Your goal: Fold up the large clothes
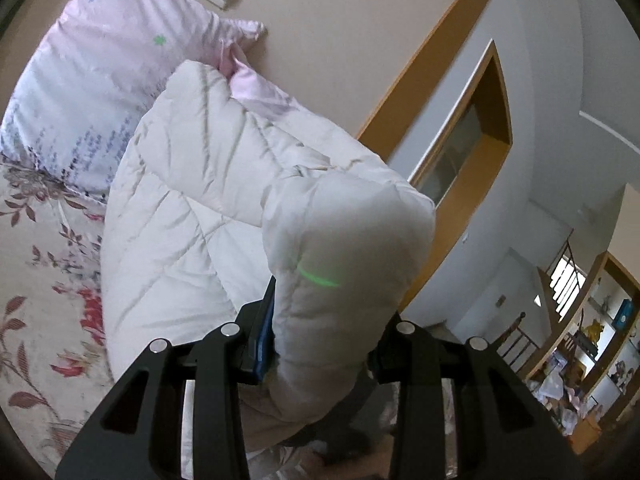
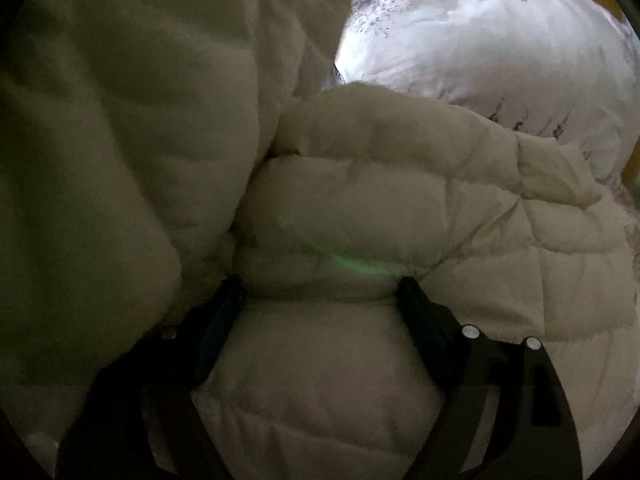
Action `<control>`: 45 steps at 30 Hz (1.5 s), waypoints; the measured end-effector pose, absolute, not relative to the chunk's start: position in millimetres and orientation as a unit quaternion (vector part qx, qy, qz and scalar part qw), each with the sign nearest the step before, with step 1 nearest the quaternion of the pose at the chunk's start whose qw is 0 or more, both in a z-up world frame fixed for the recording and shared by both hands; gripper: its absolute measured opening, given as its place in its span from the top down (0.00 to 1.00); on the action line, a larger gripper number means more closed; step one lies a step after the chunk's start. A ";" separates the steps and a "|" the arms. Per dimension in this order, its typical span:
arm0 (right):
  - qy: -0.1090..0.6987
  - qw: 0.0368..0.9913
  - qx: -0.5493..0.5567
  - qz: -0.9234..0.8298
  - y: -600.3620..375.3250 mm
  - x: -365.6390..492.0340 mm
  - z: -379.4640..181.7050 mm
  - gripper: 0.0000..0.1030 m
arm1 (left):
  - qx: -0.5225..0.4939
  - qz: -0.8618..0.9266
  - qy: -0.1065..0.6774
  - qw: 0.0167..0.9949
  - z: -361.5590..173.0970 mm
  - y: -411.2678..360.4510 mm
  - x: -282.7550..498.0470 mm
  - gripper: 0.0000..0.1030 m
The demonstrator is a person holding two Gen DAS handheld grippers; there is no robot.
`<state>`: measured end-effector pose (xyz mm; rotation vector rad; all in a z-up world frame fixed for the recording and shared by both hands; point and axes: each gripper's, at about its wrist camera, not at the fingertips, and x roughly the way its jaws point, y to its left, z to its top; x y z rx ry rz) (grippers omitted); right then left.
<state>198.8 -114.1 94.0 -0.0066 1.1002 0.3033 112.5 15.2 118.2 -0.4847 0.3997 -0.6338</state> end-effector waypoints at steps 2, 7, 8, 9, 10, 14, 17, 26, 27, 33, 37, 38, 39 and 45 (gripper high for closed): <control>0.513 0.845 0.023 0.151 -137.2 189.4 104.1 0.20 | -0.231 -0.310 0.206 0.899 114.4 6.2 117.9 0.65; 0.456 0.882 0.083 0.090 -221.3 156.8 140.4 0.20 | -0.229 -0.313 0.225 0.894 106.6 3.8 122.0 0.65; 0.451 0.885 0.096 0.064 -241.0 153.1 143.6 0.20 | -0.229 -0.314 0.228 0.893 105.2 2.8 123.7 0.65; 0.450 0.885 0.112 0.040 -259.4 151.6 144.2 0.20 | -0.229 -0.315 0.229 0.892 104.3 2.4 121.8 0.65; 0.455 0.880 0.136 0.017 -282.3 152.9 140.9 0.20 | -0.230 -0.315 0.230 0.892 104.5 2.3 123.4 0.65; 0.482 0.849 0.219 -0.002 -327.0 152.3 116.7 0.33 | -0.224 -0.318 0.232 0.891 107.7 -3.6 125.6 0.65; 0.504 0.821 0.264 0.049 -328.8 161.7 95.1 0.80 | -0.217 -0.327 0.232 0.890 108.7 -10.6 125.2 0.65; 0.516 0.815 0.249 0.083 -306.8 177.2 89.7 0.90 | -0.147 -0.389 0.260 0.871 100.1 -66.2 121.8 0.65; 0.517 0.815 0.248 0.085 -306.0 177.2 88.5 0.90 | -0.140 -0.394 0.268 0.868 96.4 -71.1 122.2 0.65; 0.521 0.813 0.245 0.084 -312.2 182.0 84.1 0.85 | -0.089 -0.404 0.325 0.850 67.6 -101.2 128.2 0.65; 0.516 0.820 0.243 0.046 -335.4 171.2 88.5 0.65 | -0.064 -0.393 0.354 0.846 55.1 -110.9 132.8 0.64; 0.514 0.822 0.241 0.034 -340.5 169.3 89.6 0.57 | -0.060 -0.391 0.359 0.845 52.9 -112.3 133.2 0.64; 0.511 0.825 0.241 0.018 -348.0 166.1 91.9 0.57 | -0.055 -0.388 0.367 0.844 49.6 -114.5 135.0 0.63; 0.448 0.855 0.260 -0.026 -377.7 158.9 135.7 0.56 | -0.030 -0.382 0.387 0.838 41.8 -121.6 134.6 0.62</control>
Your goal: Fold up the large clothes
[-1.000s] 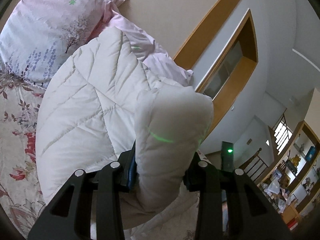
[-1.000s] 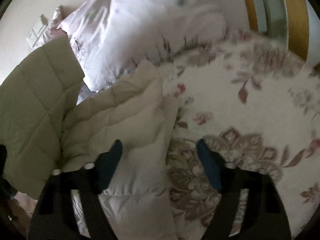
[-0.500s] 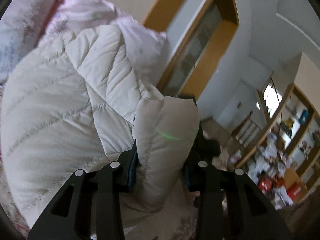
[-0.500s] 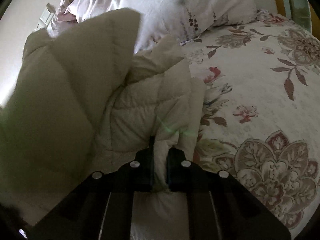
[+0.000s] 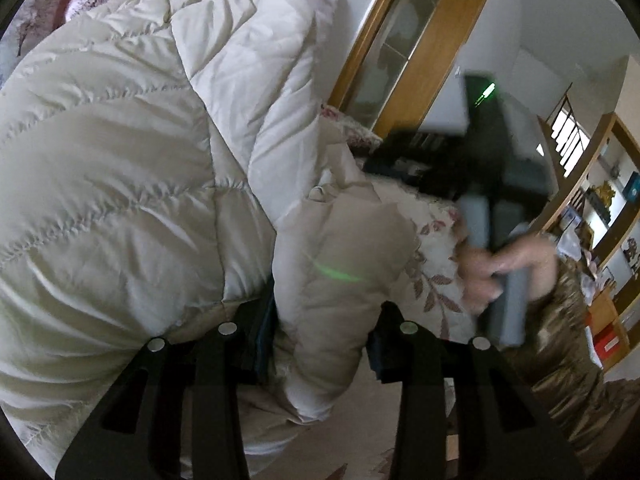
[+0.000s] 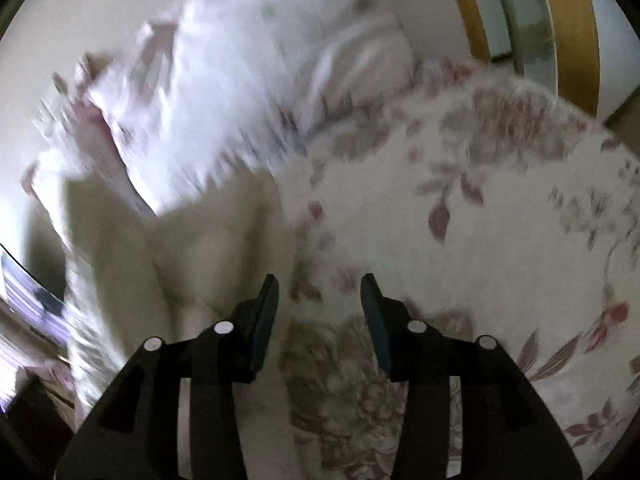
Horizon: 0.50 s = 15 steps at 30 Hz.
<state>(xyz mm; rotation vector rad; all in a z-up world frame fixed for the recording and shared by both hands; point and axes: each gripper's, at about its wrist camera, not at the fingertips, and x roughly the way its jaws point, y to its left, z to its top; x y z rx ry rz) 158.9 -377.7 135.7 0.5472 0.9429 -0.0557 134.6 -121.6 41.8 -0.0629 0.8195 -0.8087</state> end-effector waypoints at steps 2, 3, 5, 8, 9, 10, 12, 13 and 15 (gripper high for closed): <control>0.423 0.863 0.275 0.003 -374.1 161.5 153.6 0.46 | -0.025 -0.380 0.391 0.838 40.6 -122.6 135.5 0.62; 0.411 0.865 0.286 0.029 -371.0 163.2 163.0 0.35 | -0.024 -0.379 0.392 0.838 40.0 -122.9 135.5 0.62; 0.398 0.864 0.299 0.078 -360.4 169.4 176.9 0.27 | -0.018 -0.378 0.393 0.838 38.9 -122.1 135.9 0.61; 0.401 0.864 0.284 0.112 -337.0 184.2 187.8 0.26 | -0.010 -0.375 0.394 0.839 38.8 -123.6 136.3 0.59; 0.407 0.864 0.273 0.115 -329.1 190.6 188.4 0.26 | -0.006 -0.374 0.394 0.839 38.8 -124.0 135.7 0.59; 0.413 0.863 0.265 0.117 -323.1 195.7 188.2 0.26 | -0.003 -0.373 0.394 0.840 38.7 -123.8 135.5 0.58; 0.425 0.862 0.250 0.117 -311.7 205.3 186.0 0.26 | 0.002 -0.372 0.394 0.840 41.1 -130.2 134.4 0.58; 0.428 0.862 0.245 0.117 -309.1 209.9 184.6 0.26 | 0.004 -0.372 0.394 0.841 42.1 -131.6 134.1 0.57; 0.435 0.860 0.240 0.117 -300.9 214.2 182.1 0.29 | 0.009 -0.370 0.394 0.841 42.6 -133.2 135.0 0.57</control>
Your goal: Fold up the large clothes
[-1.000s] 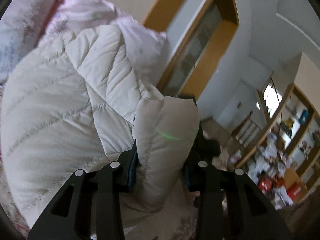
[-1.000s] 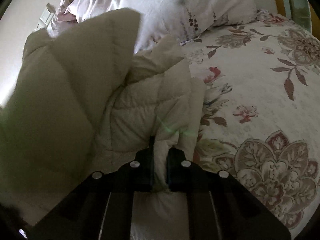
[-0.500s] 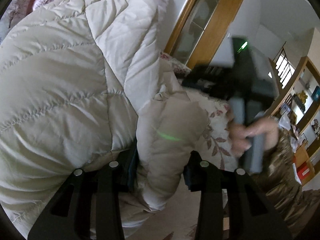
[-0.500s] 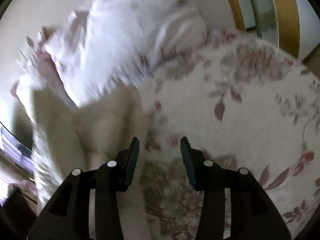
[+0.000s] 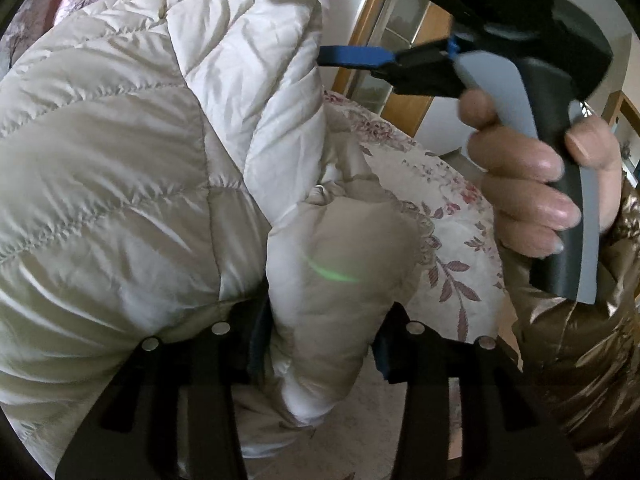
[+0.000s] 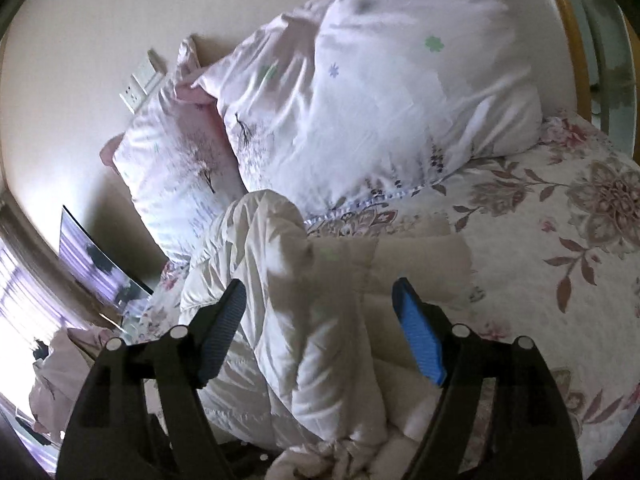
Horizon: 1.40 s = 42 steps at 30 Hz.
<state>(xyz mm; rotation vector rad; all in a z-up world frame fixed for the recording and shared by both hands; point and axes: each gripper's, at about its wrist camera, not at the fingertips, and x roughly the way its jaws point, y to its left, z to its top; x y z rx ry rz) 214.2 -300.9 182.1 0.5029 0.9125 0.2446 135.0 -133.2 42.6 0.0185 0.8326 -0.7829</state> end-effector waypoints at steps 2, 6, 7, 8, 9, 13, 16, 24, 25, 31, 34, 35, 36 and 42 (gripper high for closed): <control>0.439 0.859 0.233 0.119 -295.4 218.8 180.1 0.49 | 0.012 -0.369 0.394 0.842 43.1 -133.2 135.0 0.57; 0.439 0.868 0.205 0.111 -290.1 219.1 178.7 0.86 | 0.018 -0.370 0.392 0.842 42.8 -136.0 133.5 0.57; 0.437 0.871 0.199 0.105 -290.7 218.8 177.4 0.86 | 0.020 -0.370 0.391 0.843 42.9 -136.8 133.1 0.57; 0.436 0.872 0.197 0.101 -292.0 218.6 175.8 0.87 | 0.023 -0.371 0.389 0.843 43.4 -137.3 132.5 0.56; 0.436 0.873 0.197 0.096 -293.7 218.2 173.7 0.87 | 0.025 -0.372 0.387 0.844 43.9 -134.7 131.1 0.55; 0.444 0.870 0.201 0.076 -302.5 220.9 159.8 0.87 | 0.032 -0.385 0.379 0.841 52.6 -138.2 119.7 0.52; 0.452 0.865 0.205 0.068 -307.6 224.2 146.5 0.87 | 0.020 -0.405 0.380 0.832 71.6 -127.7 110.9 0.51; 0.458 0.853 0.240 0.070 -325.1 228.3 123.1 0.85 | -0.044 -0.344 0.291 0.891 143.7 -42.6 131.6 0.35; 0.458 0.852 0.242 0.070 -326.1 228.4 121.9 0.85 | -0.055 -0.327 0.288 0.898 145.5 -33.8 141.0 0.35; 0.458 0.849 0.255 0.063 -332.9 226.4 111.3 0.85 | -0.064 -0.232 0.303 0.922 135.8 -1.1 201.7 0.35; 0.461 0.847 0.258 0.057 -336.5 226.0 104.5 0.83 | -0.062 -0.217 0.324 0.919 124.2 8.6 214.0 0.35; 0.462 0.846 0.260 0.055 -337.8 226.2 102.7 0.83 | -0.059 -0.214 0.331 0.917 119.6 6.8 218.4 0.35; 0.463 0.845 0.261 0.053 -338.8 226.2 101.2 0.82 | -0.056 -0.213 0.334 0.916 117.1 1.3 222.7 0.35; 0.470 0.843 0.259 0.045 -342.7 227.2 93.8 0.82 | -0.056 -0.212 0.348 0.911 99.9 -3.2 233.8 0.34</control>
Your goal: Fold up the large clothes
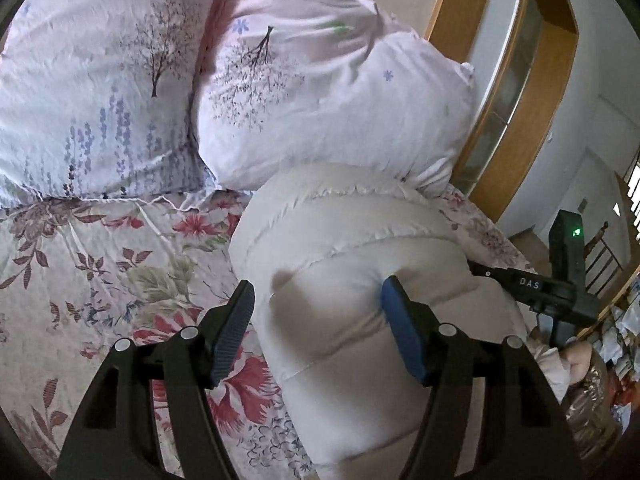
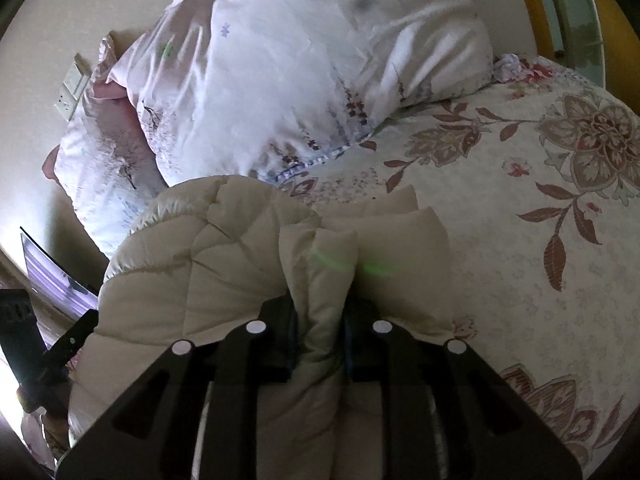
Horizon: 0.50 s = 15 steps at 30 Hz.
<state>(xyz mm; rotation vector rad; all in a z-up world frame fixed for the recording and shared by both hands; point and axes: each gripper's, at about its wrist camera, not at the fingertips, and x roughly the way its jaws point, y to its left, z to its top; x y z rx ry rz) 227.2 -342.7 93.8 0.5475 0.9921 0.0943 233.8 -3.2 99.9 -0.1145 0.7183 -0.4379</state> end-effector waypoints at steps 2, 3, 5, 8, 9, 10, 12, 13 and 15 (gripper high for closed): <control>0.474 0.841 0.258 0.039 -343.8 227.7 91.4 0.82 | -0.052 -0.212 0.357 0.908 94.1 -6.0 237.3 0.33; 0.476 0.840 0.257 0.035 -344.7 227.8 89.8 0.82 | -0.053 -0.213 0.361 0.906 90.9 -6.5 239.5 0.33; 0.479 0.839 0.257 0.030 -346.3 227.7 87.6 0.83 | -0.058 -0.216 0.375 0.900 82.1 -7.9 246.0 0.33; 0.483 0.836 0.260 0.022 -350.4 227.0 83.7 0.84 | -0.065 -0.220 0.391 0.891 71.7 -9.7 253.3 0.32; 0.484 0.835 0.260 0.020 -351.7 226.9 82.2 0.84 | -0.065 -0.221 0.393 0.890 69.8 -10.8 254.2 0.32; 0.485 0.834 0.261 0.018 -352.5 226.8 81.5 0.84 | -0.064 -0.222 0.396 0.889 67.9 -12.1 255.2 0.31; 0.487 0.833 0.263 0.016 -354.2 226.6 79.6 0.84 | -0.064 -0.223 0.402 0.886 63.4 -13.8 258.0 0.30; 0.488 0.832 0.264 0.015 -354.9 226.7 78.6 0.84 | -0.065 -0.224 0.405 0.884 61.3 -14.0 259.5 0.29; 0.490 0.830 0.265 0.014 -355.7 227.3 76.9 0.85 | -0.071 -0.227 0.413 0.879 56.3 -13.6 263.1 0.27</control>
